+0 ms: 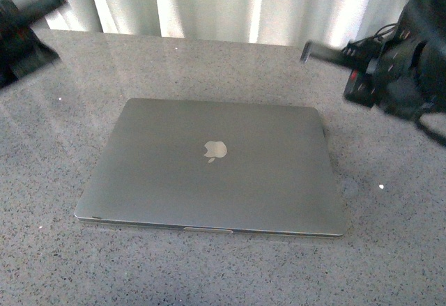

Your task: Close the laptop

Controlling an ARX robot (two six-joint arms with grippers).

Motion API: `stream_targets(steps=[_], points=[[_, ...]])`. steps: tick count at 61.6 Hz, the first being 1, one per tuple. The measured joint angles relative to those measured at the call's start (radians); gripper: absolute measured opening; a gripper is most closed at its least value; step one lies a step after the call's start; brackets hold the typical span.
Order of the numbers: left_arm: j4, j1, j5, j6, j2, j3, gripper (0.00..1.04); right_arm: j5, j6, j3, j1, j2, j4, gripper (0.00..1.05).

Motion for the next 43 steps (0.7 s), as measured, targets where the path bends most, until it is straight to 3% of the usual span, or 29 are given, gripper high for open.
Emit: stream_targets(steps=[8, 11, 18, 33, 36, 39, 43], points=[[0.109, 0.057, -0.098, 0.039, -0.170, -0.045, 0.04, 0.095, -0.214, -0.056, -0.010, -0.121, 0.135, 0.01], [0.125, 0.069, -0.109, 0.047, -0.207, -0.055, 0.10, 0.110, -0.309, -0.090, -0.015, -0.158, 0.202, 0.03], [0.132, 0.081, -0.119, 0.061, -0.237, -0.059, 0.31, 0.126, -0.463, -0.137, -0.024, -0.216, 0.274, 0.23], [0.132, 0.077, -0.111, 0.066, -0.225, -0.069, 0.75, 0.125, -0.521, -0.141, -0.024, -0.217, 0.276, 0.66], [0.142, 0.079, -0.099, 0.080, -0.224, -0.072, 0.84, 0.125, -0.526, -0.141, -0.024, -0.217, 0.276, 0.78], [0.274, 0.085, -0.016, 0.183, -0.219, -0.119, 0.74, 0.072, -0.523, -0.173, -0.037, -0.203, 0.392, 0.76], [0.373, 0.085, 0.024, 0.312, -0.240, -0.186, 0.62, -0.052, -0.523, -0.278, -0.066, -0.203, 0.650, 0.62]])
